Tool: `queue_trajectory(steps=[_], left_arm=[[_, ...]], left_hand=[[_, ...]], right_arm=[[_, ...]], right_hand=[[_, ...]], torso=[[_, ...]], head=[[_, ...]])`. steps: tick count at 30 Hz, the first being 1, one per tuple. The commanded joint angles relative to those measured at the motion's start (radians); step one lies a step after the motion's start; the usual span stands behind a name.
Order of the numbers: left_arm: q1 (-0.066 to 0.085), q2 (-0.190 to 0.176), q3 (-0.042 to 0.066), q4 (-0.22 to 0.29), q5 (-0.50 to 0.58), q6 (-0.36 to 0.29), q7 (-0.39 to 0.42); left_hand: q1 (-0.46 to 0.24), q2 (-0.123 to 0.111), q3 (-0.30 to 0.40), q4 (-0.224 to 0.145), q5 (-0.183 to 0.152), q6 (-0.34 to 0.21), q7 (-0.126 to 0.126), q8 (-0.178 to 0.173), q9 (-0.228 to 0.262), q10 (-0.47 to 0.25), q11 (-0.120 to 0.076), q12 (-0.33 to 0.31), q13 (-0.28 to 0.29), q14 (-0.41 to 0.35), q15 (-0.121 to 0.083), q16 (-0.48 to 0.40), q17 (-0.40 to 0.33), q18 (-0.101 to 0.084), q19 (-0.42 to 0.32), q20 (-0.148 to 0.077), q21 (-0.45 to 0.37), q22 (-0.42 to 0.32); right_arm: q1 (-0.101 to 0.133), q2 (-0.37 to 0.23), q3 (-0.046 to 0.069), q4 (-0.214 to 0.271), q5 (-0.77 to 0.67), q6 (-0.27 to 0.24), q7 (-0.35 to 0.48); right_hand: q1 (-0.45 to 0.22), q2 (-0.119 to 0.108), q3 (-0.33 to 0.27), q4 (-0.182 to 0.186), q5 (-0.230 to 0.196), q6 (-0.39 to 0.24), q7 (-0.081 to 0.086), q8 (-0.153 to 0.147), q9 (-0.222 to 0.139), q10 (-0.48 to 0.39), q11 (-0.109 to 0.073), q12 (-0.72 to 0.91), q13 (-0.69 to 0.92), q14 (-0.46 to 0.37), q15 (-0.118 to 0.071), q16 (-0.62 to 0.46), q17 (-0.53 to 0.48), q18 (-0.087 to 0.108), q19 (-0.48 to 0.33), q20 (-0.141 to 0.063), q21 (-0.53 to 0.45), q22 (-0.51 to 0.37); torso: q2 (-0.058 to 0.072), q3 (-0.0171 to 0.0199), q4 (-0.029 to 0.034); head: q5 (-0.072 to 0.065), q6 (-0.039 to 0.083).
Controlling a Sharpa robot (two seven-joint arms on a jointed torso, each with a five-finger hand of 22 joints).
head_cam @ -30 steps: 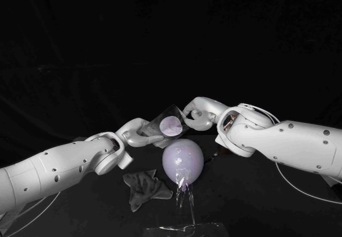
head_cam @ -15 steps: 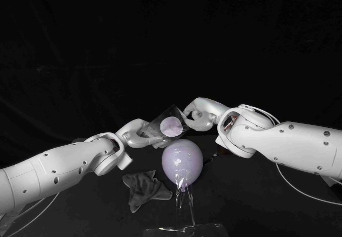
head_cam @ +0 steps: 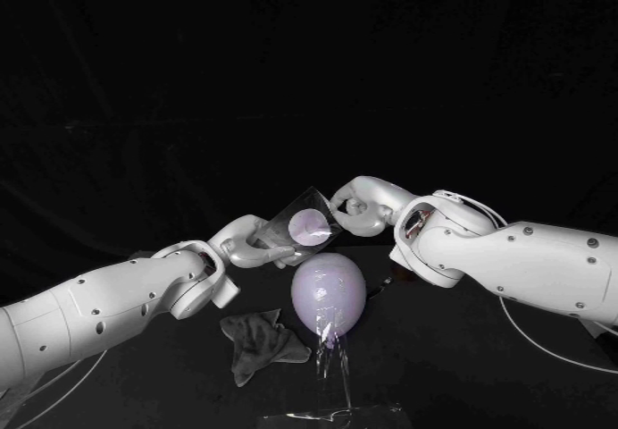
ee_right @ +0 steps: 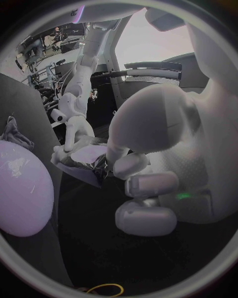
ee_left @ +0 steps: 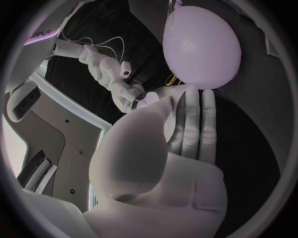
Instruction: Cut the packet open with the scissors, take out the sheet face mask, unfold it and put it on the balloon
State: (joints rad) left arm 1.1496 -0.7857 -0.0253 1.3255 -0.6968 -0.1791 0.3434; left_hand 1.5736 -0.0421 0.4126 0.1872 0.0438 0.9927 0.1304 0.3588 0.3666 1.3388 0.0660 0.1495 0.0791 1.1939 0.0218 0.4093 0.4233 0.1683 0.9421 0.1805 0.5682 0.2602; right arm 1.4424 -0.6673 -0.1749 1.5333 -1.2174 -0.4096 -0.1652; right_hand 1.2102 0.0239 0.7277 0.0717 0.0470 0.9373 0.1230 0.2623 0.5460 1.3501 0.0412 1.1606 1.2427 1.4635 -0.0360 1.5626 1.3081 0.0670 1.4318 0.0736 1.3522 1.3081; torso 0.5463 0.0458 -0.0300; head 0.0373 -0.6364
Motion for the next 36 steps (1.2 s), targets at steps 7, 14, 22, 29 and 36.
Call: queue_trajectory(steps=[7,14,22,29,36], left_arm=[[-0.002,-0.006,-0.002,-0.003,0.03,-0.011,-0.02],[-0.002,-0.006,-0.002,-0.004,0.035,-0.011,-0.022],[-0.002,-0.009,-0.002,-0.007,0.04,-0.009,-0.023],[-0.002,-0.011,-0.002,-0.008,0.046,-0.01,-0.022],[-0.002,-0.01,-0.002,-0.007,0.048,-0.008,-0.019]], left_hand=[[0.004,0.008,0.011,-0.006,0.004,0.008,0.0,0.008,0.032,0.008,-0.001,0.004,-0.002,0.007,0.001,0.006,0.003,0.013,0.0,-0.01,0.008,0.003],[0.004,0.007,0.014,-0.008,0.004,0.008,0.0,0.009,0.034,0.008,-0.001,0.004,-0.002,0.007,0.001,0.007,0.005,0.013,-0.002,-0.011,0.011,0.005],[0.005,0.006,0.018,-0.01,0.004,0.007,0.001,0.01,0.035,0.009,-0.001,0.003,-0.003,0.007,0.001,0.007,0.006,0.012,-0.003,-0.012,0.014,0.007],[0.004,0.005,0.02,-0.011,0.004,0.007,0.001,0.01,0.037,0.009,-0.001,0.003,-0.003,0.007,0.001,0.007,0.007,0.012,-0.004,-0.013,0.016,0.009],[0.004,0.004,0.022,-0.011,0.004,0.006,0.001,0.011,0.038,0.009,-0.001,0.003,-0.003,0.006,0.001,0.007,0.008,0.012,-0.006,-0.013,0.018,0.01]], right_arm=[[0.005,-0.009,0.004,-0.004,0.013,-0.018,0.025],[0.005,-0.014,0.004,0.0,0.018,-0.006,0.031],[0.006,-0.026,0.004,0.002,0.03,-0.024,0.039],[0.007,-0.031,0.005,0.0,0.039,-0.048,0.041],[0.007,-0.028,0.005,-0.013,0.079,-0.069,0.022]], right_hand=[[-0.016,0.012,0.045,0.01,0.002,-0.051,0.024,-0.05,0.023,-0.01,0.018,-0.023,-0.015,0.103,0.024,0.003,0.245,-0.006,-0.013,0.015,-0.017,0.069],[-0.035,0.02,0.073,0.033,0.002,-0.095,0.048,-0.101,-0.008,-0.014,0.039,-0.027,-0.018,0.103,0.042,0.004,0.245,-0.005,-0.016,0.03,-0.023,0.067],[-0.04,0.025,0.082,0.039,0.002,-0.095,0.054,-0.114,-0.021,0.002,0.045,0.003,0.004,0.104,0.049,0.005,0.251,-0.007,-0.012,0.038,-0.017,0.074],[-0.033,0.018,0.091,0.013,0.002,0.013,0.019,-0.07,-0.015,0.041,0.018,0.067,0.052,0.107,0.029,0.008,0.263,-0.01,0.005,0.029,0.007,0.095],[-0.049,-0.053,0.072,-0.003,0.003,-0.034,0.035,-0.098,-0.033,0.021,0.028,0.04,0.033,0.107,0.03,0.008,0.263,-0.008,-0.002,0.022,-0.006,0.087]], torso=[[0.0,-0.0009,0.0013],[0.0,-0.0008,0.001],[0.0,-0.0002,0.0009],[0.0,-0.0002,0.0012],[0.0,-0.0012,0.0014]], head=[[0.0,-0.001],[0.0,-0.001],[0.001,0.001],[0.0,0.003],[-0.002,0.003]])
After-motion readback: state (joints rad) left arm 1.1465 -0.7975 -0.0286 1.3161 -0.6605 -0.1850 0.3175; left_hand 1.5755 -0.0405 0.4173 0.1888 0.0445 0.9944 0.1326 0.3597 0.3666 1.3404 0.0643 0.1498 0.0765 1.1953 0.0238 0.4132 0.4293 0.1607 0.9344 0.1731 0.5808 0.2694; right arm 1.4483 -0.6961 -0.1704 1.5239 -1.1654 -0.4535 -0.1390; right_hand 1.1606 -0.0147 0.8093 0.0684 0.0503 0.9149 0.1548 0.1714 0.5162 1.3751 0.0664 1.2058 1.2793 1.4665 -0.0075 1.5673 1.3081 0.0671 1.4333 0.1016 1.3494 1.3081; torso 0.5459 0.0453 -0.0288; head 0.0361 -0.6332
